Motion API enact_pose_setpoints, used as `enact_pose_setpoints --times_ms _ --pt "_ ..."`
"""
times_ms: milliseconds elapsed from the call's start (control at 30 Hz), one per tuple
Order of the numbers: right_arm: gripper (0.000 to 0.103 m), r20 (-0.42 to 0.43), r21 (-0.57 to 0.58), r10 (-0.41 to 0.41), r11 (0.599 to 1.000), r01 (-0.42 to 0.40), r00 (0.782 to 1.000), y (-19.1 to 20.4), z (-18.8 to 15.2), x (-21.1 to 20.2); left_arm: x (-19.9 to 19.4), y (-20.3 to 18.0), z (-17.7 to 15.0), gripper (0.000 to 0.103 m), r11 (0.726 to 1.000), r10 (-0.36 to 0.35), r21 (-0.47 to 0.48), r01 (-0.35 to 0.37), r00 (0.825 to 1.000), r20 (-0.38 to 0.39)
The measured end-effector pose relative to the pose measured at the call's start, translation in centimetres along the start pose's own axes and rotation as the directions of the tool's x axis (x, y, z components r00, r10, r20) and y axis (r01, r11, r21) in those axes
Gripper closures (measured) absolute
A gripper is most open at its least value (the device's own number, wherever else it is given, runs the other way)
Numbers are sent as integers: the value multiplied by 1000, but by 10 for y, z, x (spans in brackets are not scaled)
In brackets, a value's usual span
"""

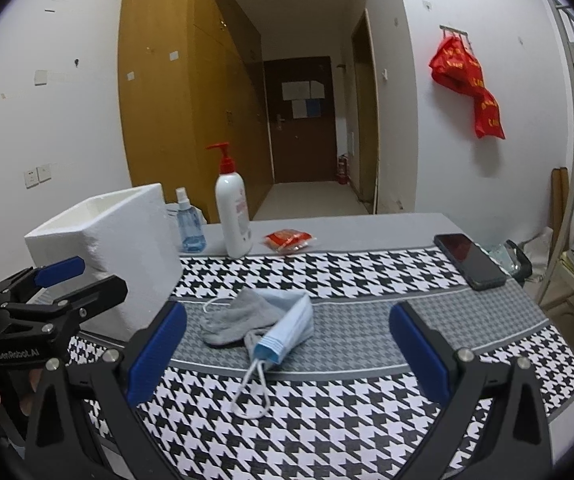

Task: Organize soft objects
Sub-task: 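Move both grippers toward the grey sock and blue mask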

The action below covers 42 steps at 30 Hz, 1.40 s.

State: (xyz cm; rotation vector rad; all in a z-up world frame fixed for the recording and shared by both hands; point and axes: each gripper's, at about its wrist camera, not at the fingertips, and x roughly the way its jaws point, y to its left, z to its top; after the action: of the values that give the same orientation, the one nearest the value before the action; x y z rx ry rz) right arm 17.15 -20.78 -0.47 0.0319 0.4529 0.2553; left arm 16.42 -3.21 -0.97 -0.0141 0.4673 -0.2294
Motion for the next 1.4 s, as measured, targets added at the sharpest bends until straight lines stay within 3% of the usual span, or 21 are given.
enact_pose_setpoints --times_ms 267,800,1400 --pt "0 -48 16 -36 999 37 998 -9 -9 7 27 -10 -3 1 1000 -26 12 27 997 -72" --pt "0 -121 8 -40 999 41 992 -25 -13 28 56 -17 -10 1 1000 -7 24 10 989 -150" --pt "0 -128 43 23 999 -18 991 -42 -15 39 91 -24 -4 1 999 37 28 -31 967 -253"
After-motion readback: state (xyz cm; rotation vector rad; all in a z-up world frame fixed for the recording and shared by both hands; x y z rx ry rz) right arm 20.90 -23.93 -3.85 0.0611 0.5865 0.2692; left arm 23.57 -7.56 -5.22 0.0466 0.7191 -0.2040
